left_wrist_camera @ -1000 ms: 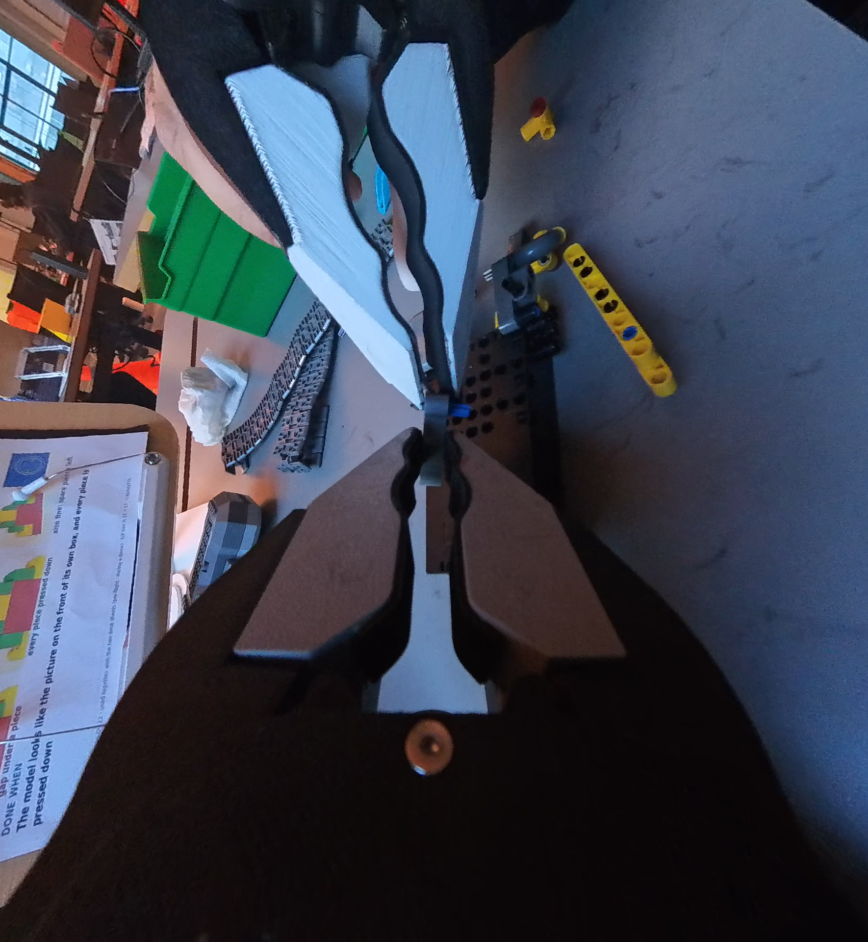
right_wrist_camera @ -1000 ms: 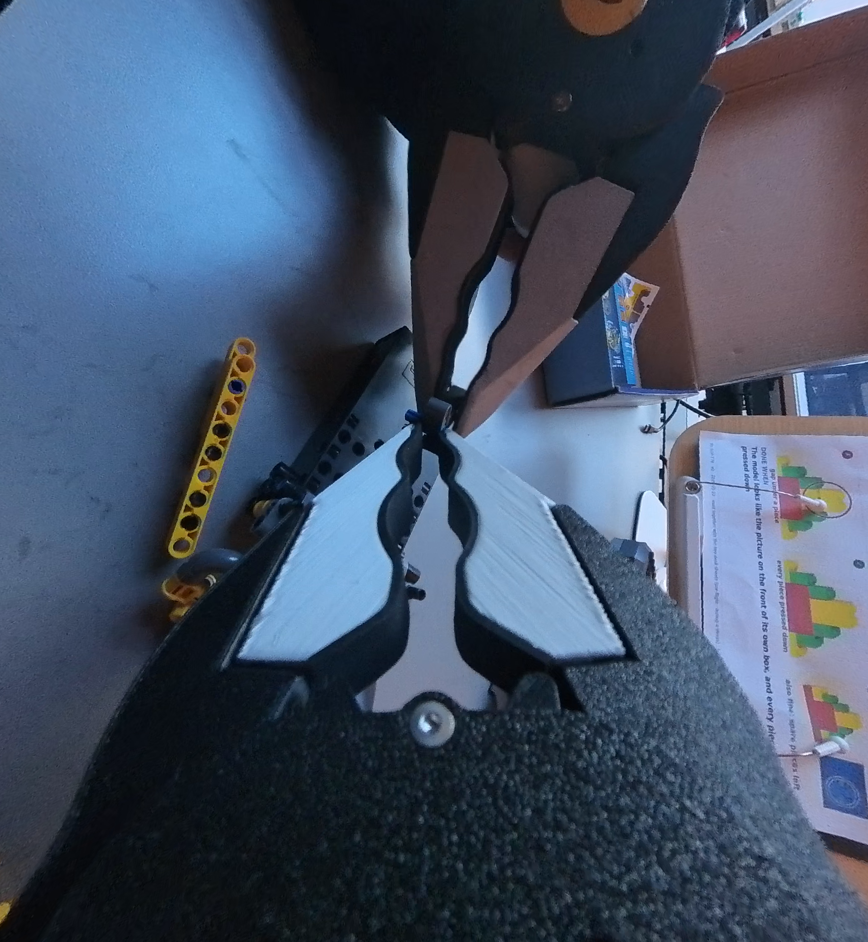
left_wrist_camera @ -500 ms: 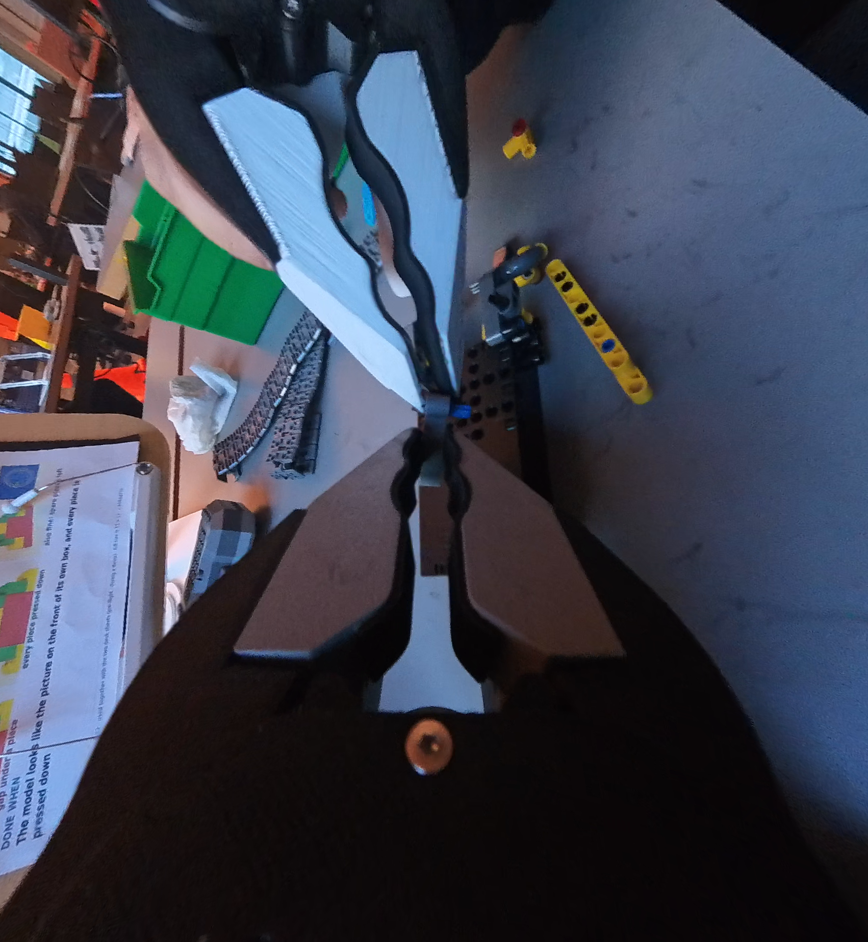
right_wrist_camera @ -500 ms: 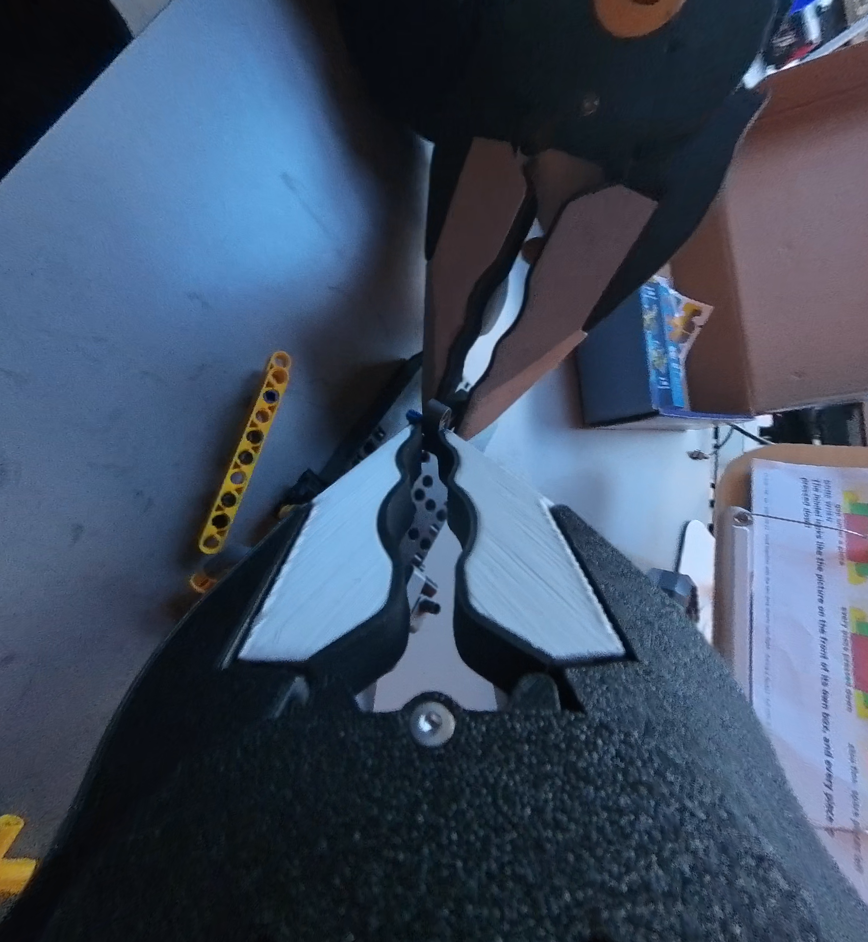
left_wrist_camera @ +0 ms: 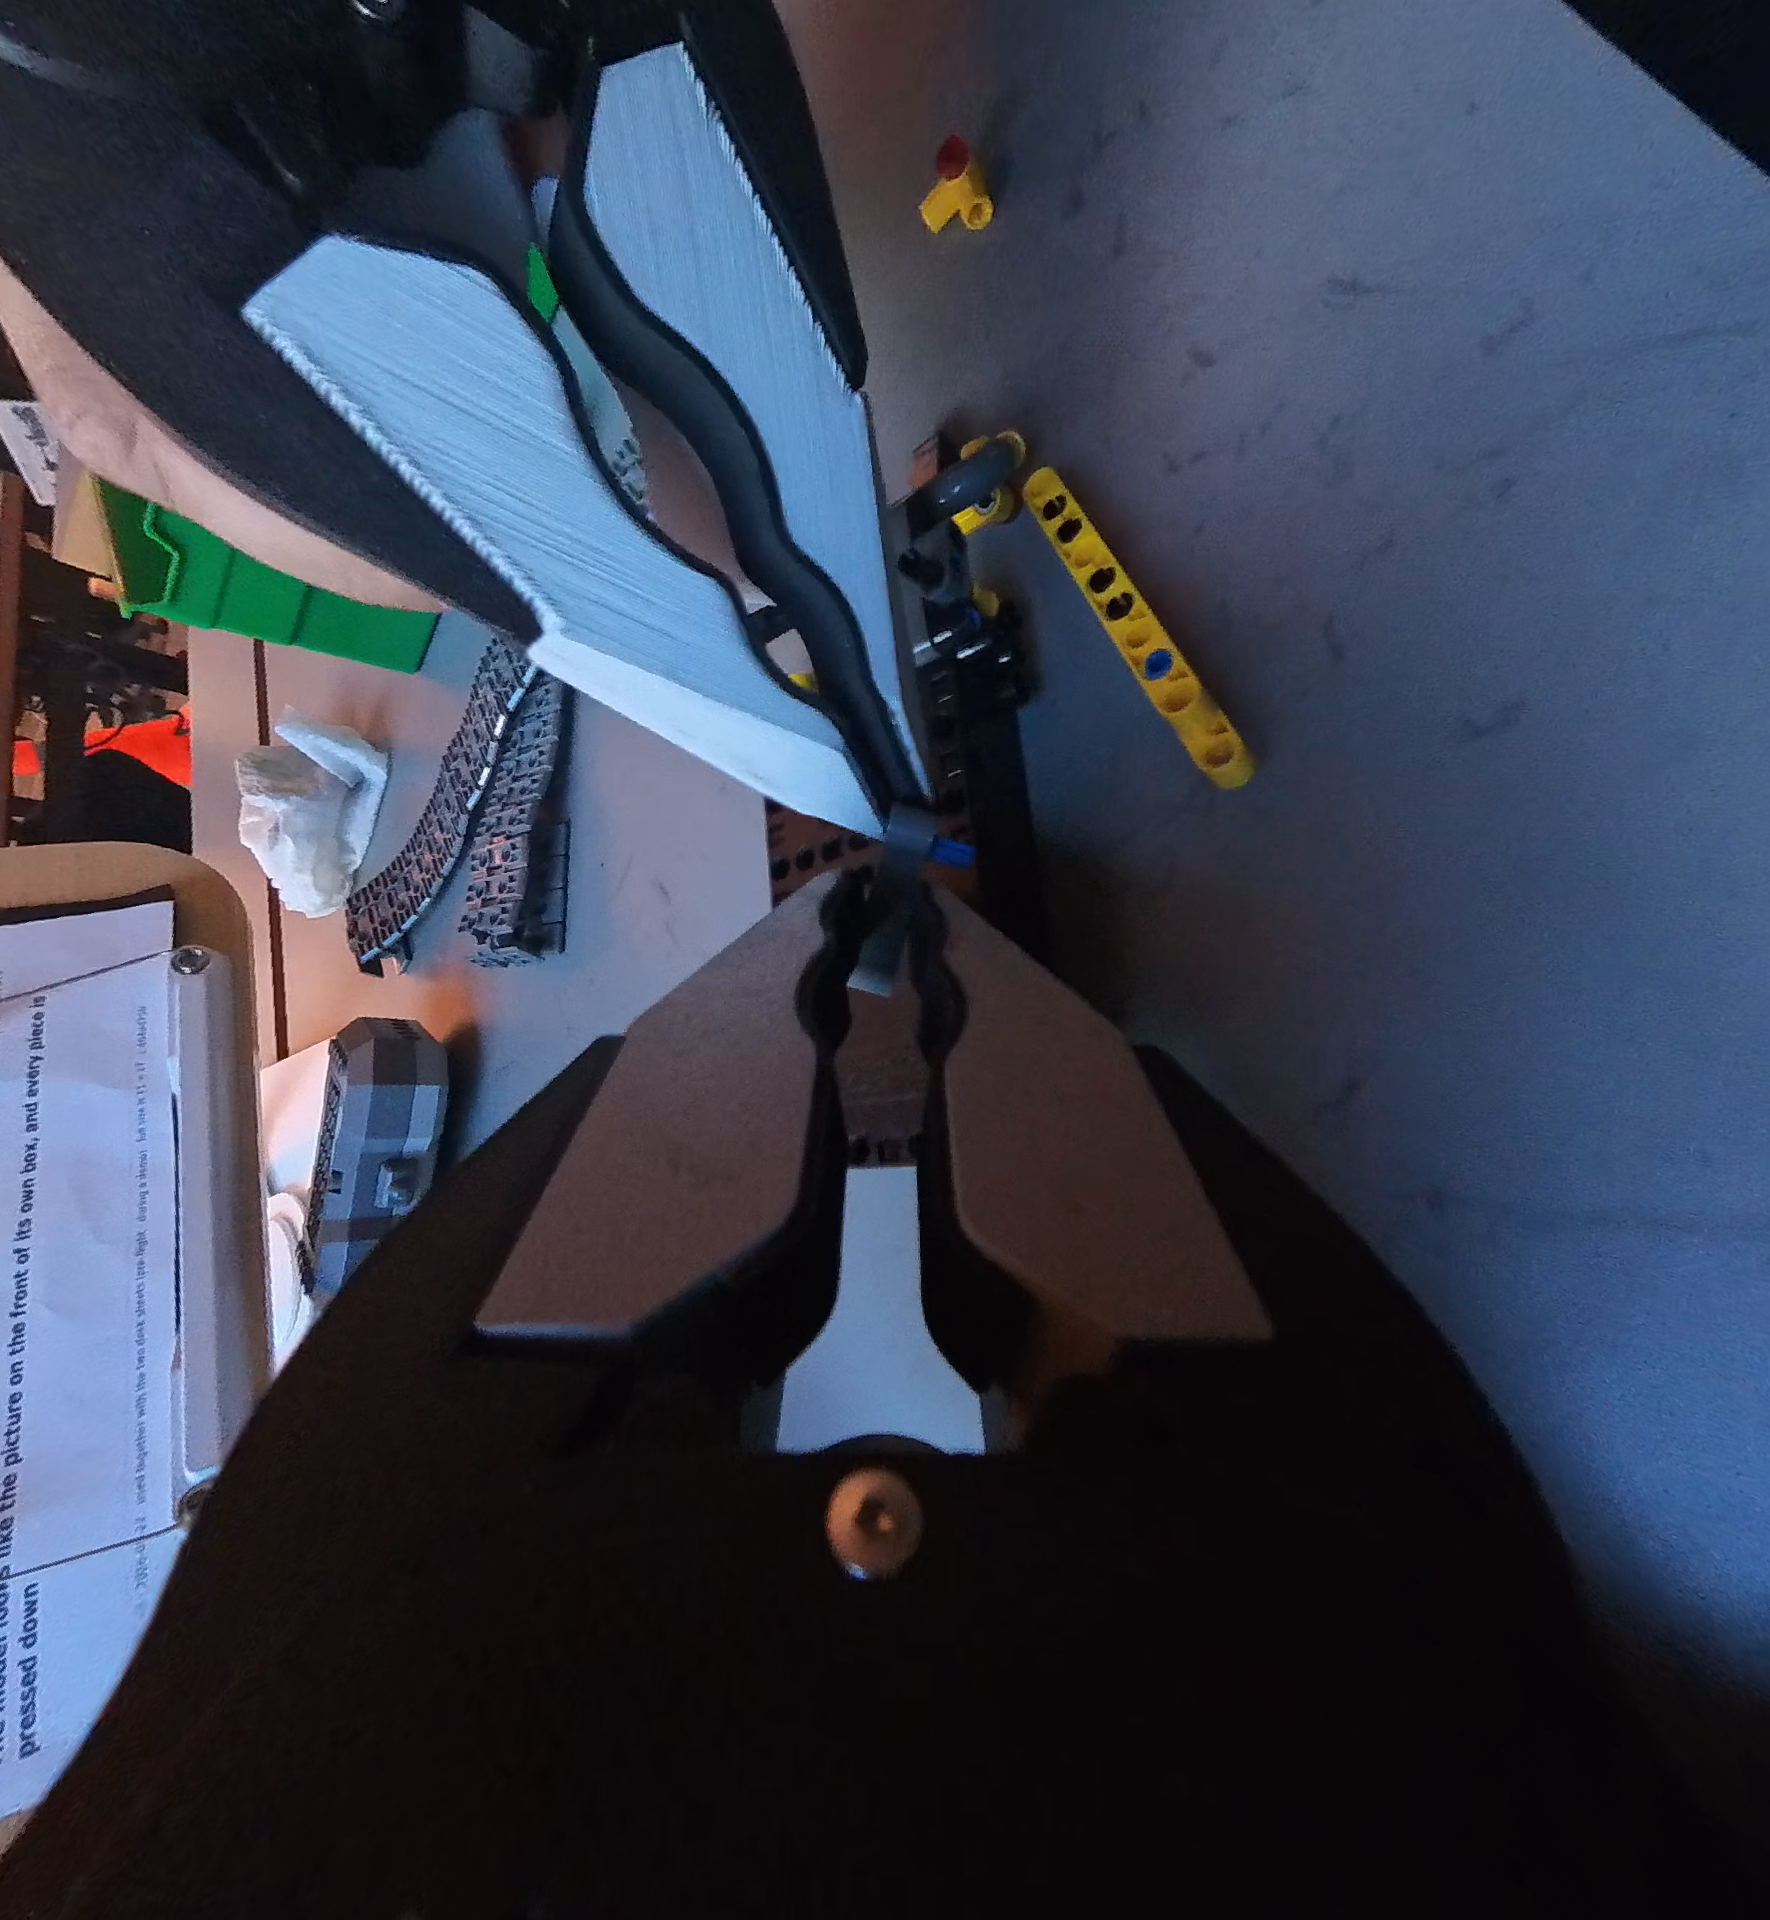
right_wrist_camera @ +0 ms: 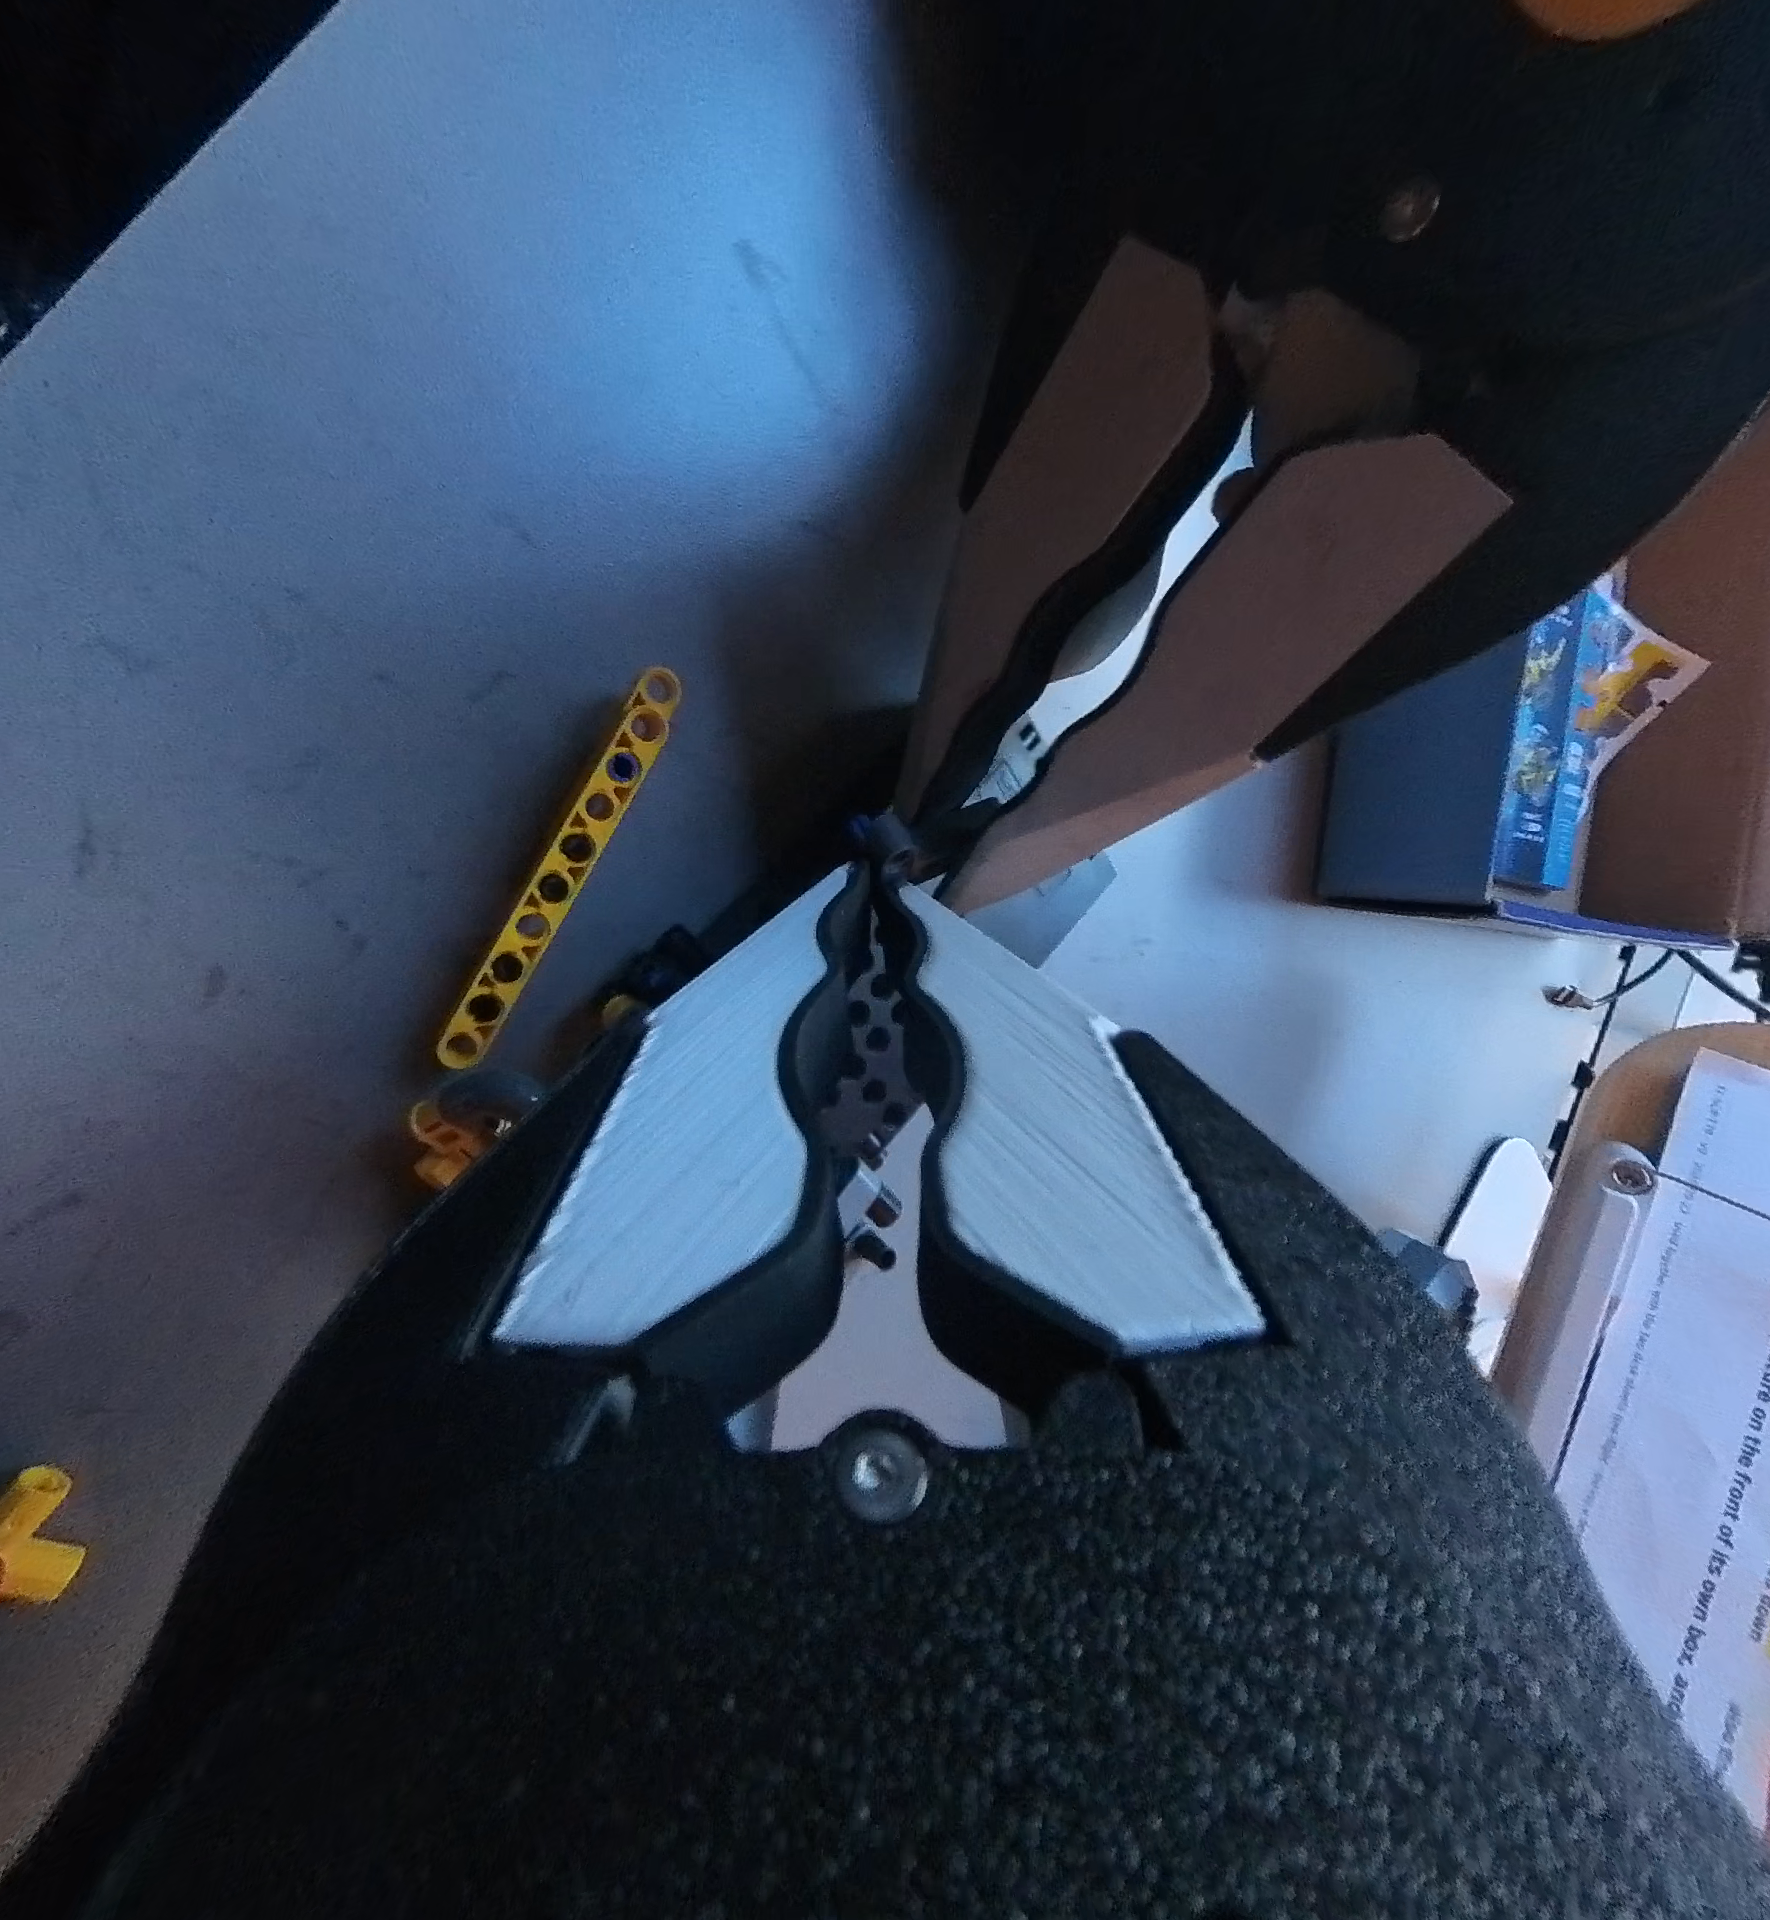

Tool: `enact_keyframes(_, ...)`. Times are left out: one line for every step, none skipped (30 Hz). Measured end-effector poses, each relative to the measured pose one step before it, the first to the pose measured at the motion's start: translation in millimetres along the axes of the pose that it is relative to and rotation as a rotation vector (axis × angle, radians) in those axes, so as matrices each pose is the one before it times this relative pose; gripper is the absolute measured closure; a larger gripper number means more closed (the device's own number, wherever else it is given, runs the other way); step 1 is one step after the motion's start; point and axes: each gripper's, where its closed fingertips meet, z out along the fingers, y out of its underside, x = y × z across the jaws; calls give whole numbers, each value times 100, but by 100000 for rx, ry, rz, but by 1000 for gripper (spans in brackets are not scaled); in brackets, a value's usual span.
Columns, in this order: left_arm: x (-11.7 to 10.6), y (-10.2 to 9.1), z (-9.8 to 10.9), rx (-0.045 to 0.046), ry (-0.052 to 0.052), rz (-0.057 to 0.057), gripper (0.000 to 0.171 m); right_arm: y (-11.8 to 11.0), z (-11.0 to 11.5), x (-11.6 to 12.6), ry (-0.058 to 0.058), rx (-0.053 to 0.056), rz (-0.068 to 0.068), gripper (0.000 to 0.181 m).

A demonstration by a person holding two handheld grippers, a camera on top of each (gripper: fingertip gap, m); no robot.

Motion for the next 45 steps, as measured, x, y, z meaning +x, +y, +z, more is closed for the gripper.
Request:
enact_keyframes(79,32,45,-37,360,-11,165,27,108,-80,-787,-381,-358,181)
enact_keyframes(98,46,52,-153,417,111,166,5,59,-4,-347,-129,-180,181)
enact_keyframes(88,61,47,-255,248,113,166,8,26,53,162,13,-62,181)
enact_keyframes(0,19,-30,101,-121,-86,166,15,35,28,210,-24,-179,181)
enact_keyframes(-47,47,-29,-11,-159,-227,166,-9,43,-35,-8,6,-347,181)
enact_keyframes(20,30,-1,-30,59,223,166,-38,19,-58,48,27,-184,181)
enact_keyframes(46,-15,2,3,194,348,165,-17,14,-5,390,8,136,181)
enact_keyframes(52,-18,-8,41,259,313,165,-3,10,28,655,62,1071,181)
enact_keyframes(25,8,-16,-6,-13,465,165,21,-9,59,1006,489,2024,181)
enact_keyframes(-4,27,-19,-87,-23,28,165,34,-32,66,1508,1107,1667,181)
enact_keyframes(-56,18,-15,194,-216,-208,166,35,-78,59,2045,1031,710,181)
enact_keyframes(-35,-25,7,701,-293,-540,166,-26,-119,81,2530,946,90,180)
enact_keyframes(-79,-58,17,922,-474,-693,166,-91,-157,96,2553,1088,69,180)
enact_keyframes(-100,-117,-62,1147,-178,-725,166,-80,-167,68,1704,785,507,180)
enact_keyframes(-104,-159,-99,1313,-184,-992,166,-81,-151,5,559,347,991,180)
enact_keyframes(-75,-155,-66,1136,-382,-544,166,-68,-105,-42,-40,-65,950,179)
enact_keyframes(-9,-167,-31,728,7,-246,166,-4,-32,-141,-727,-419,791,175)
enact_keyframes(18,-91,9,204,20,-37,167,33,17,-199,-1206,-709,821,171)
enact_keyframes(31,4,13,-165,103,145,166,3,-8,-64,-521,-458,353,172)
enact_keyframes(-39,73,8,-653,-349,291,166,-95,-86,91,225,251,-315,179)
enact_keyframes(12,-65,13,-173,-72,245,166,-111,-95,-51,-1135,212,-601,179)
enact_keyframes(119,-258,42,542,368,129,167,2,-1,-161,-1870,-642,-360,180)
enact_keyframes(107,-180,75,-242,-45,560,167,95,113,-33,-529,-1157,-648,180)
enact_keyframes(92,42,86,-1319,-25,767,167,136,162,72,838,-1191,-1089,180)
enact_keyframes(26,164,68,-1228,-86,189,166,125,149,143,956,-994,-339,180)
enact_keyframes(-85,229,41,-916,-526,-203,165,64,94,131,412,-429,481,180)
enact_keyframes(-103,206,-5,-663,-353,-708,166,-12,23,118,158,62,452,181)
enact_keyframes(-92,89,-38,-42,-44,-917,166,-19,-4,91,-181,190,389,181)
enact_keyframes(-101,30,-65,262,-60,-1145,166,-16,38,25,-524,85,181,181)
enact_keyframes(-45,21,-43,121,202,-845,166,44,76,-40,-684,-210,-503,181)
enact_keyframes(7,55,7,-303,260,-156,166,73,120,-142,-1326,-412,-1034,181)
enact_keyframes(36,83,83,-711,15,415,166,21,115,-174,-1696,-366,-867,181)
enact_keyframes(153,41,132,-692,691,357,166,24,33,-14,-1251,-299,-334,181)
enact_keyframes(130,6,75,-444,568,562,166,48,0,67,-1000,-51,17,181)
enact_keyframes(-77,53,-30,-378,-220,-251,165,46,27,79,-792,139,24,181)
enact_keyframes(-43,55,-3,-11,-52,-360,165,33,34,61,-517,248,-239,181)
enact_keyframes(-59,84,-9,-184,-141,-222,166,23,-5,4,-775,256,-579,181)
enact_keyframes(-34,56,-25,-53,-42,-127,165,-4,-28,-50,-1052,96,-611,181)
enact_keyframes(31,-43,18,225,85,-160,166,-18,-22,-100,-1307,198,-418,181)
enact_keyframes(44,-39,14,-17,156,216,166,-40,-36,-87,-1335,307,-29,181)
enact_keyframes(113,-89,12,353,622,315,166,37,-26,47,-394,30,469,181)
enact_keyframes(72,-60,0,436,457,-158,166,157,-61,368,1695,-241,1894,181)
enact_keyframes(-80,77,-24,-10,-291,-297,166,240,-240,806,3917,685,4562,181)
enact_keyframes(-447,282,-122,-537,-1795,-1258,166,231,-557,1260,5535,2441,7500,179)
enact_keyframes(-960,244,-283,705,-4336,-2723,165,86,-798,1665,6867,3922,10539,178)
